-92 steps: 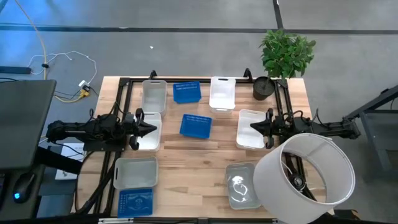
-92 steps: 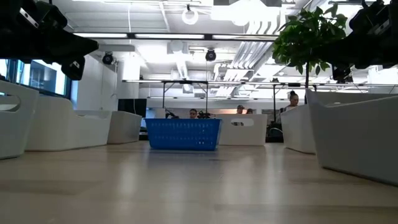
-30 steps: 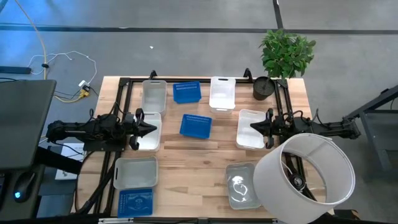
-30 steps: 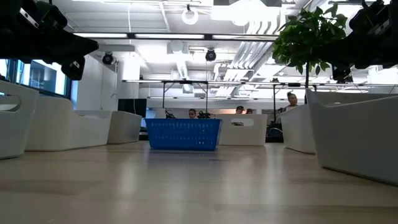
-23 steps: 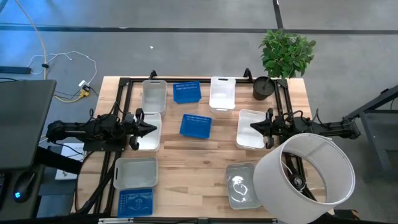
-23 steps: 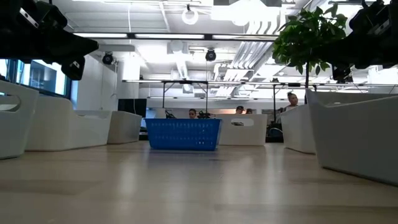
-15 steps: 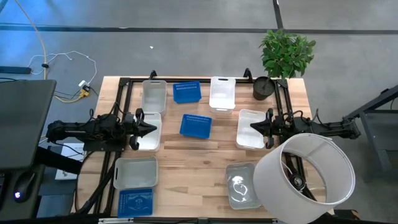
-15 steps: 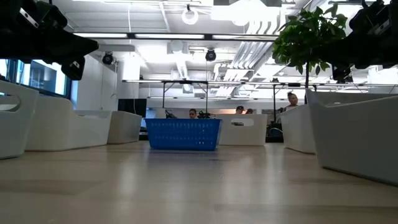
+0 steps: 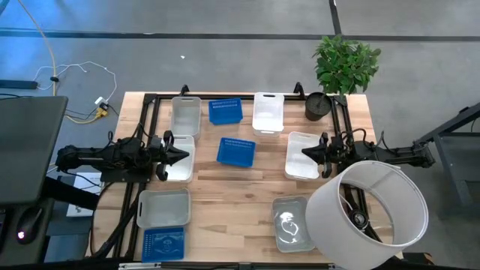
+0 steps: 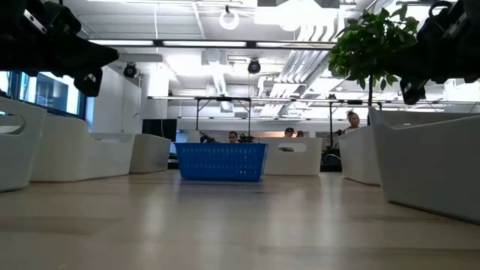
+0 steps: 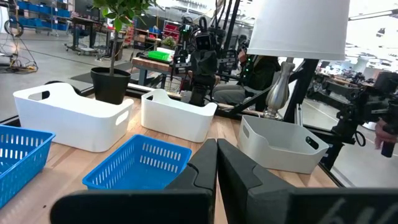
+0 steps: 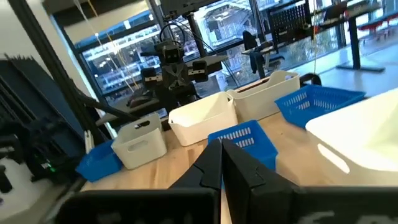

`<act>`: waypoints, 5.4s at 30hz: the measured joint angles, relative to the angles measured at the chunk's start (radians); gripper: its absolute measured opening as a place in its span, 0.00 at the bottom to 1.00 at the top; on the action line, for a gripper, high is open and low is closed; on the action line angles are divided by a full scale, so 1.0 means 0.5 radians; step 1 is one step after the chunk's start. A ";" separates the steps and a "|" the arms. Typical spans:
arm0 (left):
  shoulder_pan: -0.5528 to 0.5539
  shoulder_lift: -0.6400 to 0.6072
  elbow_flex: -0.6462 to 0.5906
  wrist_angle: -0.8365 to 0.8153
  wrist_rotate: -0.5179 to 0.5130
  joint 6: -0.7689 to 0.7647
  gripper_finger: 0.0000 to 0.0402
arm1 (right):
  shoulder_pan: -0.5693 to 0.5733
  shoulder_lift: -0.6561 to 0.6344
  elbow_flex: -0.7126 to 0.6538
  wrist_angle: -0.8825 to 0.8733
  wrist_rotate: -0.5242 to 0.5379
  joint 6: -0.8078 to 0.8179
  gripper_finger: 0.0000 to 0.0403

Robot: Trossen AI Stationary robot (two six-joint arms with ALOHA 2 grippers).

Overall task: Stack baskets by color
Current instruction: Stack the bottom right white bin on the top white bin

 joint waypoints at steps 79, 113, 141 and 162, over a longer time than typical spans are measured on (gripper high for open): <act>0.002 0.545 0.524 0.822 -0.524 -0.353 0.22 | 0.002 1.243 1.625 -0.856 0.048 0.043 0.60; 0.000 1.341 1.299 0.238 -0.320 -0.070 0.62 | 0.002 1.268 1.625 -0.730 0.001 0.157 0.60; 0.000 1.341 1.299 0.239 -0.379 -0.120 0.62 | 0.144 1.991 1.624 -1.703 -0.485 0.431 0.60; 0.001 1.341 1.299 0.239 -0.379 -0.087 0.62 | 0.218 2.544 1.624 -1.820 -0.286 0.105 0.60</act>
